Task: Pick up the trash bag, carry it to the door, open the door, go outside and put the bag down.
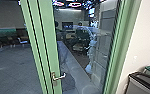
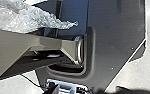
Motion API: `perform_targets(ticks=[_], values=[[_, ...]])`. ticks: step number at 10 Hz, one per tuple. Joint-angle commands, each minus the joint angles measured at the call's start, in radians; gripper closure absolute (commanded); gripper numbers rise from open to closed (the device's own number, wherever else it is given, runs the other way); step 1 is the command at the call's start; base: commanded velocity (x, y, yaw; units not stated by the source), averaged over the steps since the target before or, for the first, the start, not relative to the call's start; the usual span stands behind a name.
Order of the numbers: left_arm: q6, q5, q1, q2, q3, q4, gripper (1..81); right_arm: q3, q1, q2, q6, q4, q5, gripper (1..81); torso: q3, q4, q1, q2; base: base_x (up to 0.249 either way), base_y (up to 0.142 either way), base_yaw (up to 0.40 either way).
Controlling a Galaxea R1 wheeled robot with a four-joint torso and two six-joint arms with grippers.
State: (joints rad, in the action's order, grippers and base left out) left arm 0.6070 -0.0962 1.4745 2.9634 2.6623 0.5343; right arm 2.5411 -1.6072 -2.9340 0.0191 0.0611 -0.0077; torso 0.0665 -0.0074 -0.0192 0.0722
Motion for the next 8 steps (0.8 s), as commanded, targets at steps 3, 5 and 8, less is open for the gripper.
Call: perform_targets(ticks=[3, 5, 8], values=[[0.014, -0.077, -0.047, 0.0, -0.005, 0.001, 81.1, -0.007, 0.037, 0.001, -0.002, 0.003, -0.06, 1.0, 0.0, 0.0, 0.0, 0.0, 0.0, 0.0, 0.311], [0.016, -0.077, -0.047, 0.002, -0.004, 0.0, 81.1, 0.013, 0.037, -0.015, -0.002, 0.003, -0.06, 1.0, 0.0, 0.0, 0.0, 0.0, 0.0, 0.0, 0.312], [0.017, -0.077, -0.047, 0.004, -0.004, -0.002, 81.1, 0.04, 0.034, -0.029, -0.002, 0.003, -0.058, 1.0, 0.0, 0.0, 0.0, 0.0, 0.0, 0.0, 0.313]])
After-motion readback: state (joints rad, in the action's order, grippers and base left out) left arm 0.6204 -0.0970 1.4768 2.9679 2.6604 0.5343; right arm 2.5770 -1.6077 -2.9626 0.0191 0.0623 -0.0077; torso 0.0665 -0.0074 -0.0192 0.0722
